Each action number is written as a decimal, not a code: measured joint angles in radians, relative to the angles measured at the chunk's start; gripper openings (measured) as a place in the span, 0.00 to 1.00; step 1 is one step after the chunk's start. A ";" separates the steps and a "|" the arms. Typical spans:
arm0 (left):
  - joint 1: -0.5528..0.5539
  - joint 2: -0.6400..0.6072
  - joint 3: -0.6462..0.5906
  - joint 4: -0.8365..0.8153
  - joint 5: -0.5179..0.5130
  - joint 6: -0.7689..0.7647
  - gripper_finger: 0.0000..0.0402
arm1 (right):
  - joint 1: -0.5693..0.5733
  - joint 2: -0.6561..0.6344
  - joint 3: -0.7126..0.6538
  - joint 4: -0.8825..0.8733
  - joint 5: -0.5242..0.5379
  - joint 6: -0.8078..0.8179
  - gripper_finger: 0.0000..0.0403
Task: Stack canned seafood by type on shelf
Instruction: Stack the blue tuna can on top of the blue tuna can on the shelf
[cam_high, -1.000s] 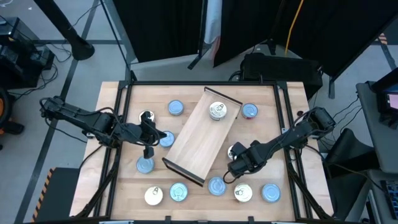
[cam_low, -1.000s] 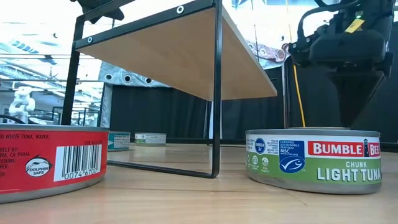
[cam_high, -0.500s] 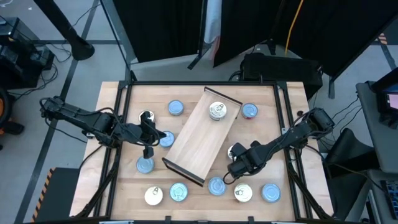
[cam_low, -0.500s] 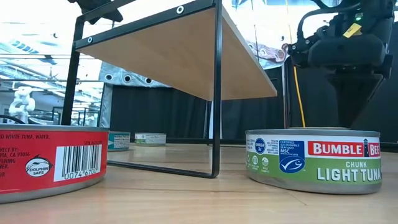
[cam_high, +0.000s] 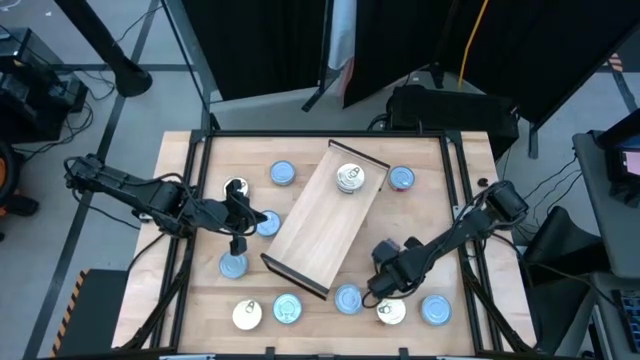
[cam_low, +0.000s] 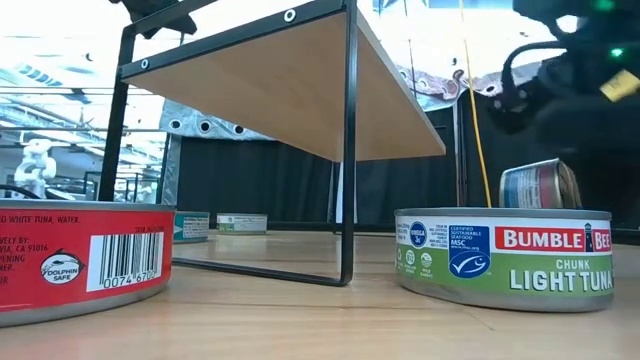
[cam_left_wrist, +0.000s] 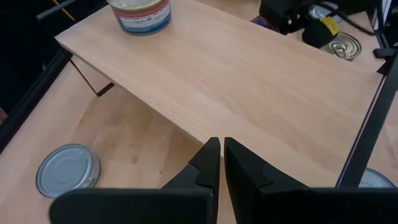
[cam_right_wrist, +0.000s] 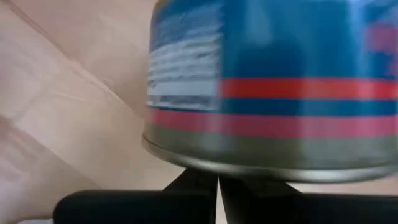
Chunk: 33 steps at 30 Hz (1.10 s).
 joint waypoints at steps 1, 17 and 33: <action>-0.001 0.000 0.000 0.000 0.000 -0.003 0.07 | 0.007 0.007 0.000 0.002 0.000 0.003 0.01; -0.005 -0.001 0.000 0.003 -0.113 0.003 0.07 | 0.120 -0.212 0.143 -0.208 0.220 -0.573 0.23; 0.009 -0.089 0.001 -0.109 -0.217 -0.077 0.07 | -0.144 -0.243 0.150 -0.139 0.014 -1.301 0.84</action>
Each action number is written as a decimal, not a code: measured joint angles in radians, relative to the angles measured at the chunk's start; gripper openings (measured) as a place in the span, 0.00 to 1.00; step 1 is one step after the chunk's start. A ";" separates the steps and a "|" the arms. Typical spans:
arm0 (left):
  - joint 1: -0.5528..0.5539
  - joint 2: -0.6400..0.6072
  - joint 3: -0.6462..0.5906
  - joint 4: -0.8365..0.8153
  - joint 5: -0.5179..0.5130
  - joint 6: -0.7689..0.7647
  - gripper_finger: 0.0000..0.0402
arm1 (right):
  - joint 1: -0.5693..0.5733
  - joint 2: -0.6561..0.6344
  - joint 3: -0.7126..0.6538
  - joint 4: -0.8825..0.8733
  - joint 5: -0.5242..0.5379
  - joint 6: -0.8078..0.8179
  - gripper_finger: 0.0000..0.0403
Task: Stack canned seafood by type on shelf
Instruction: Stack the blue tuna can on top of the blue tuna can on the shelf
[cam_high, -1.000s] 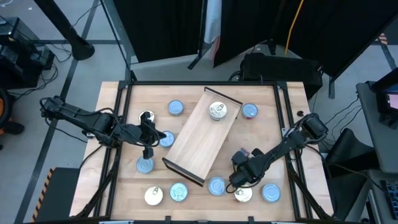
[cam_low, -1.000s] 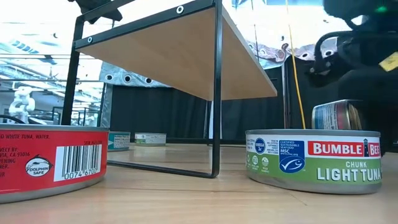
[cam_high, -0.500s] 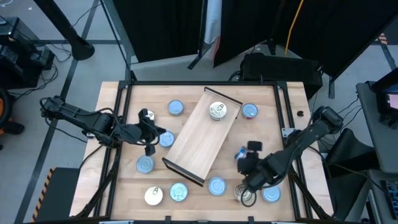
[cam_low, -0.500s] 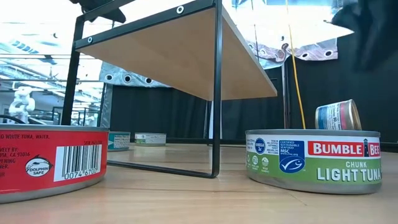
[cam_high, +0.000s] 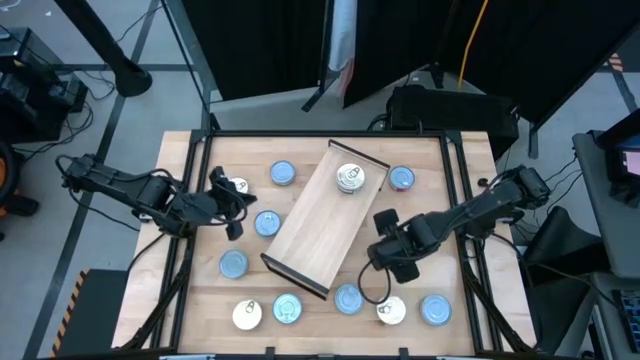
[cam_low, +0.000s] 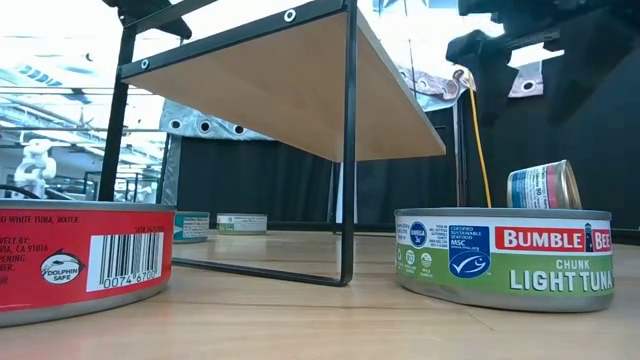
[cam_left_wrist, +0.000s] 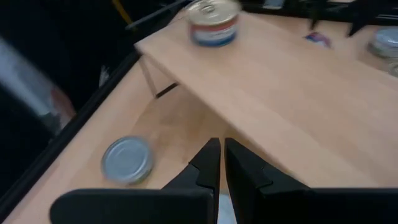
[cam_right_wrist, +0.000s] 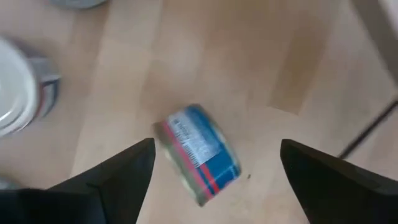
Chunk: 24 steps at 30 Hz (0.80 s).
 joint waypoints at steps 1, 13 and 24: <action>0.002 -0.010 0.000 -0.018 -0.012 -0.017 0.07 | -0.005 0.000 0.000 -0.003 -0.015 -0.025 0.84; 0.002 -0.049 0.000 -0.098 -0.090 -0.086 0.07 | -0.086 0.006 -0.095 0.071 -0.112 -0.265 0.84; 0.071 -0.048 0.000 -0.103 -0.130 -0.130 0.07 | -0.114 0.006 -0.228 0.186 -0.118 -0.342 0.84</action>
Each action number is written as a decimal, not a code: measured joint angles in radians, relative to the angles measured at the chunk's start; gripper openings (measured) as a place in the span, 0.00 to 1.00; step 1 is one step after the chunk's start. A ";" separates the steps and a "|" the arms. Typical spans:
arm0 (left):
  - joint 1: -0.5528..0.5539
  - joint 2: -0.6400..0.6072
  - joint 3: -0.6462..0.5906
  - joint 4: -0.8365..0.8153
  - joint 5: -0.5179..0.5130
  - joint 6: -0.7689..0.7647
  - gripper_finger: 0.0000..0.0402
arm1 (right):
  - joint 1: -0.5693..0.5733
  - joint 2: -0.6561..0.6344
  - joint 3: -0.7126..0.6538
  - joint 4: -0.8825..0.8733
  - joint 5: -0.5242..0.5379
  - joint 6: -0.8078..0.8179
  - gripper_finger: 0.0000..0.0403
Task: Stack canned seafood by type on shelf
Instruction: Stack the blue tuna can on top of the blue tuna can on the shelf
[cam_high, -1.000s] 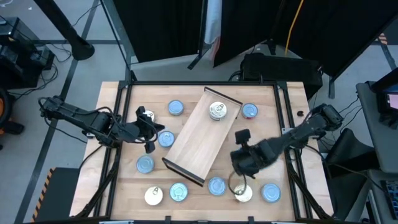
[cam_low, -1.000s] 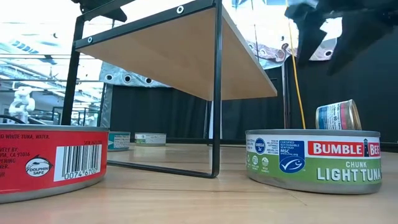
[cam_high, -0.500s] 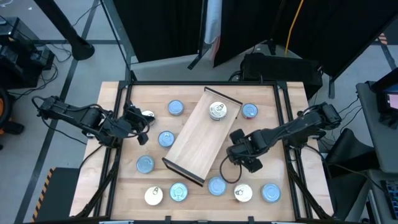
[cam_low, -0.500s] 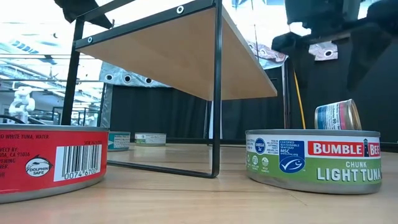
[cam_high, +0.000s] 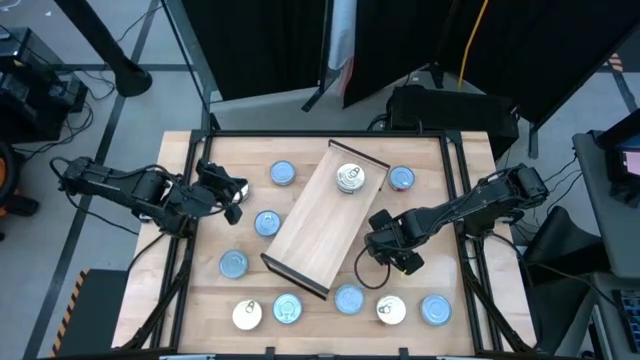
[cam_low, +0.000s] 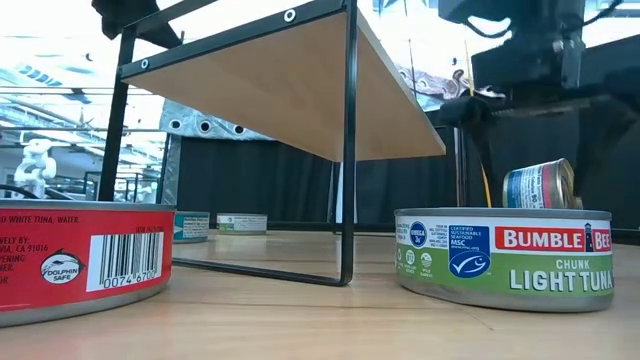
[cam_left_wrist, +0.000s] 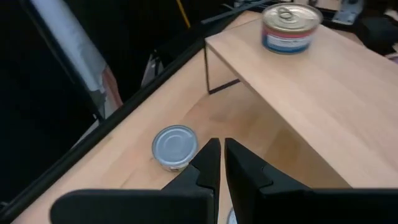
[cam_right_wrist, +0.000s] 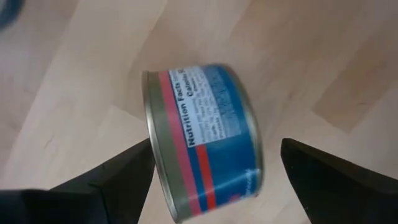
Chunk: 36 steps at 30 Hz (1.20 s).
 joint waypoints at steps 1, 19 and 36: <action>0.010 0.000 0.000 0.000 0.000 0.000 0.07 | 0.000 0.000 -0.011 0.008 0.000 0.001 0.84; 0.153 0.016 0.000 -0.022 0.028 -0.001 0.07 | 0.001 0.000 -0.050 0.060 -0.001 0.093 0.43; 0.397 0.026 -0.002 -0.274 0.395 -0.027 0.07 | 0.154 0.000 0.224 -0.206 -0.001 0.439 0.43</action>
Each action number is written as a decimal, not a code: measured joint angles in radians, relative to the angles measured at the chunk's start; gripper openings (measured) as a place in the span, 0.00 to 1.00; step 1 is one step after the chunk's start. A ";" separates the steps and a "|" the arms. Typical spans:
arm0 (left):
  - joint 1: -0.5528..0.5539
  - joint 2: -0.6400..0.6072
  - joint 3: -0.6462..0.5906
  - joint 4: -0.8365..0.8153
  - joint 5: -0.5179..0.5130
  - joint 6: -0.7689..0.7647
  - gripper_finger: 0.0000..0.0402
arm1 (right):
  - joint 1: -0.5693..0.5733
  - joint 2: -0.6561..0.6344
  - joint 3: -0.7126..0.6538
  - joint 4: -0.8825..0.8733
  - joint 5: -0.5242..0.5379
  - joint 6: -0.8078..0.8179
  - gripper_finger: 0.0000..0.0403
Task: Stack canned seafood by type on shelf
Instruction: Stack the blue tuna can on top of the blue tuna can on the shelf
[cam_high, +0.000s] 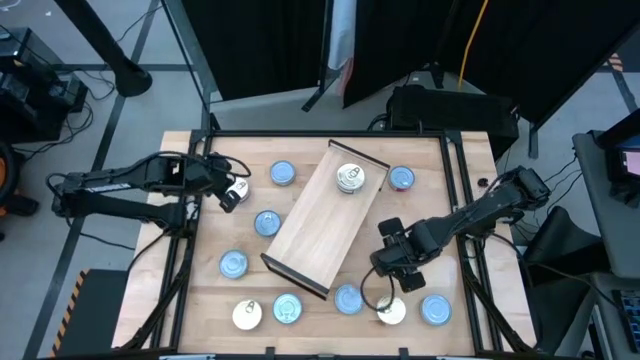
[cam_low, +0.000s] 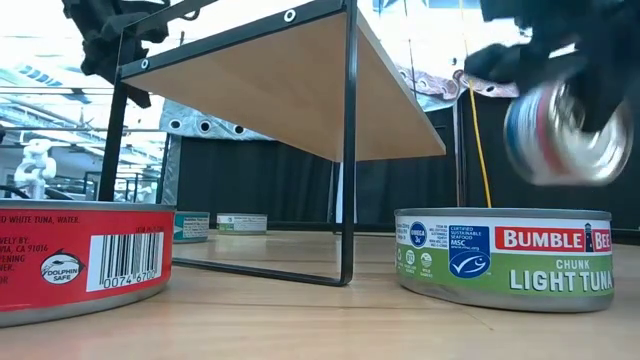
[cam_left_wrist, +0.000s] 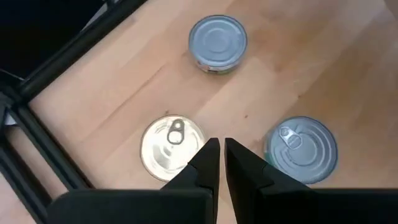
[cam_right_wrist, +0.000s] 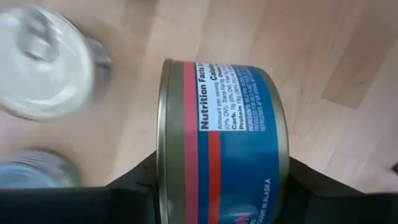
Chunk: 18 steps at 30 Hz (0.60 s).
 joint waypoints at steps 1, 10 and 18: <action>0.000 0.000 0.000 0.005 -0.013 0.000 0.07 | 0.014 0.000 0.026 -0.015 0.000 0.028 0.43; -0.004 0.000 0.000 0.044 -0.182 0.003 0.07 | 0.065 0.000 0.336 -0.017 0.006 0.075 0.45; -0.004 -0.001 -0.021 0.055 -0.182 0.000 0.07 | -0.096 -0.001 0.675 0.034 0.014 -0.196 0.45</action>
